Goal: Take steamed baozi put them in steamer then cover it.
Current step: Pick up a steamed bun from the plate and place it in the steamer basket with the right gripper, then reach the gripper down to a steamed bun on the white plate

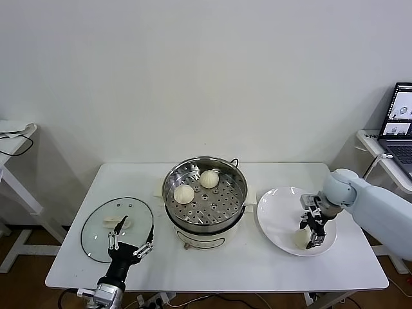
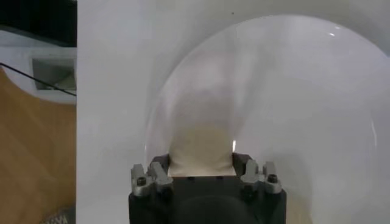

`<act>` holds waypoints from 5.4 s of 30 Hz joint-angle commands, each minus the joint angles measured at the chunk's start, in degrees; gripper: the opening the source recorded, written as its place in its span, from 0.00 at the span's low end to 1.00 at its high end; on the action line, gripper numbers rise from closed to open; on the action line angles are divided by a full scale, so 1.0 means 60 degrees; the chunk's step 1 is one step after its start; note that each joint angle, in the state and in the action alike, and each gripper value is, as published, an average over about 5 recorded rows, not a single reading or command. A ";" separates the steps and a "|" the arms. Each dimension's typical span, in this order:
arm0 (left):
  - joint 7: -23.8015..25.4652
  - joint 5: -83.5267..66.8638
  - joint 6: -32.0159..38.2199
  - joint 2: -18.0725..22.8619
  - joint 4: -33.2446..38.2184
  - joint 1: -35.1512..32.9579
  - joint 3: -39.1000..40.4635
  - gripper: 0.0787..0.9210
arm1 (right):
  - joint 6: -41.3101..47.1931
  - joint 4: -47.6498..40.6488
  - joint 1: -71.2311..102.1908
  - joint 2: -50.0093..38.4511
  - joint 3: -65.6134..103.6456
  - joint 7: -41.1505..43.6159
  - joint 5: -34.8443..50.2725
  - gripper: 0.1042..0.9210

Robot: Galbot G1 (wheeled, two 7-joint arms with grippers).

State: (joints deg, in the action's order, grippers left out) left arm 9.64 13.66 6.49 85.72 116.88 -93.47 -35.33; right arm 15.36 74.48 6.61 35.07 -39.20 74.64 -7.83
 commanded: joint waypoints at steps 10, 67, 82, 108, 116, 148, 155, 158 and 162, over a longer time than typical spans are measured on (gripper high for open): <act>-0.0089 0.0068 -0.0043 -0.0035 0.0282 -0.0168 0.0016 0.88 | -0.0450 0.1036 -0.5246 -0.1249 -0.3111 0.0543 0.2184 0.70; 0.0064 -0.0266 -0.0066 -0.0075 -0.0069 0.0039 -0.0525 0.88 | -0.8656 0.1634 -0.7197 0.5061 -0.6237 -0.2730 -0.0047 0.69; 0.0104 -0.0308 -0.0053 -0.0083 -0.0162 0.0090 -0.0639 0.88 | -0.8694 0.1152 -0.6762 0.5766 -0.6500 -0.2517 0.0044 0.70; 0.0144 -0.0367 -0.0077 -0.0111 -0.0264 0.0182 -0.0650 0.88 | -0.8126 0.0325 -0.6109 0.6186 -0.6163 -0.2216 0.0019 0.76; 0.0144 -0.0342 -0.0075 -0.0094 -0.0203 0.0156 -0.0592 0.88 | -0.7650 0.0974 -0.7142 0.4996 -0.5881 -0.1946 0.1154 0.88; 0.0085 -0.0121 0.0010 -0.0117 0.0248 -0.0121 -0.0272 0.88 | -0.1523 -0.1200 -0.2184 -0.0577 -0.0913 -0.0033 0.0115 0.88; 0.0061 -0.0090 -0.0006 -0.0094 0.0304 -0.0166 -0.0238 0.88 | -0.1812 -0.1966 -0.0755 -0.0112 0.0619 -0.0099 -0.0934 0.88; 0.0053 -0.0075 -0.0014 -0.0094 0.0319 -0.0182 -0.0236 0.88 | -0.1859 -0.2200 -0.0508 0.0078 0.0915 -0.0145 -0.1163 0.88; 0.0042 -0.0059 -0.0022 -0.0087 0.0350 -0.0198 -0.0222 0.88 | -0.1872 -0.2471 -0.0309 0.0357 0.1166 -0.0249 -0.1313 0.88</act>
State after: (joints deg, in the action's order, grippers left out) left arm 9.91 13.27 6.44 85.18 118.94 -94.63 -36.72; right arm 3.52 65.67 -4.28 35.55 -41.94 73.35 -9.69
